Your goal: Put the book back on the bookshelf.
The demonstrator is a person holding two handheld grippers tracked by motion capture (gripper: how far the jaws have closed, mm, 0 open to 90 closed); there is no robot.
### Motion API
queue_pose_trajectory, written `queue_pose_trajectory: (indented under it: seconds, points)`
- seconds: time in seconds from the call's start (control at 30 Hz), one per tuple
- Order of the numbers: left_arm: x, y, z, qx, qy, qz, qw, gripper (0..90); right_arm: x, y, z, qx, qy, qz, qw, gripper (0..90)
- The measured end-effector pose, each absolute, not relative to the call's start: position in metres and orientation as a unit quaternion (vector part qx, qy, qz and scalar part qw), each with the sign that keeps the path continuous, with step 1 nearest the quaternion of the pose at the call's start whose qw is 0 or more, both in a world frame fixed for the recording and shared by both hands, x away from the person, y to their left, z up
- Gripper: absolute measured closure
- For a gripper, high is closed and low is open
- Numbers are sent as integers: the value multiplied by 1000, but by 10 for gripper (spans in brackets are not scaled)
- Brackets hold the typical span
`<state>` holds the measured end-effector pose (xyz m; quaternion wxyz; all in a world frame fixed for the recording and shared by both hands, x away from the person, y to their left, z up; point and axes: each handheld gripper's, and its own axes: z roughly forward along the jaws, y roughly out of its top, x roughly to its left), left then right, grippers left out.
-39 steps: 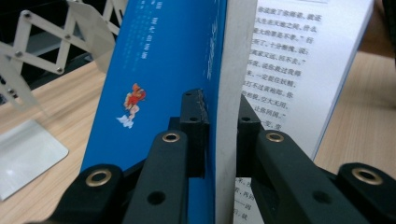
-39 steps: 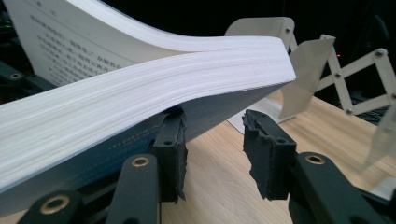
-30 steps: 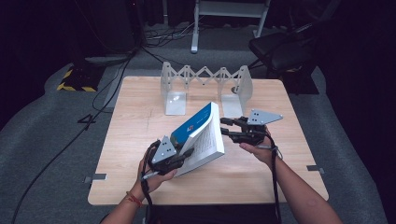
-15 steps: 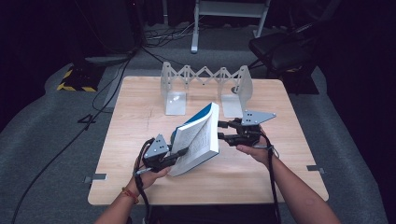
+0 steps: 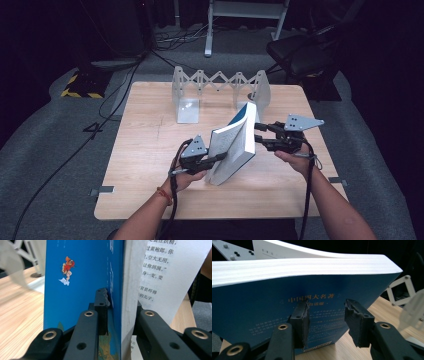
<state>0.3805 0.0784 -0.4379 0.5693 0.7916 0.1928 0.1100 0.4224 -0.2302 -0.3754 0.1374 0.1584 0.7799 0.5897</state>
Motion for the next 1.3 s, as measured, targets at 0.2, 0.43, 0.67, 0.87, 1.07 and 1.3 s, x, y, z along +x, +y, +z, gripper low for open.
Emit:
queue_pose_trajectory:
  seconds: [0.2,0.43,0.67,0.87,1.07,1.3]
  points:
    - [381,67,-438,788,190,102,577,758,415,-243,-371,157,781,587,146,591]
    - [374,79,-434,797,204,129,553,726,403,-214,-381,127,798,569,150,562]
    - [361,92,-428,818,196,163,517,658,394,-189,-401,113,813,555,136,522]
    - [350,95,-427,829,185,163,503,568,391,-186,-405,112,815,551,142,508]
    - [339,90,-431,826,226,192,479,369,391,-186,-405,111,815,551,143,500]
    - [333,92,-432,831,208,157,491,279,390,-185,-405,115,813,552,147,489]
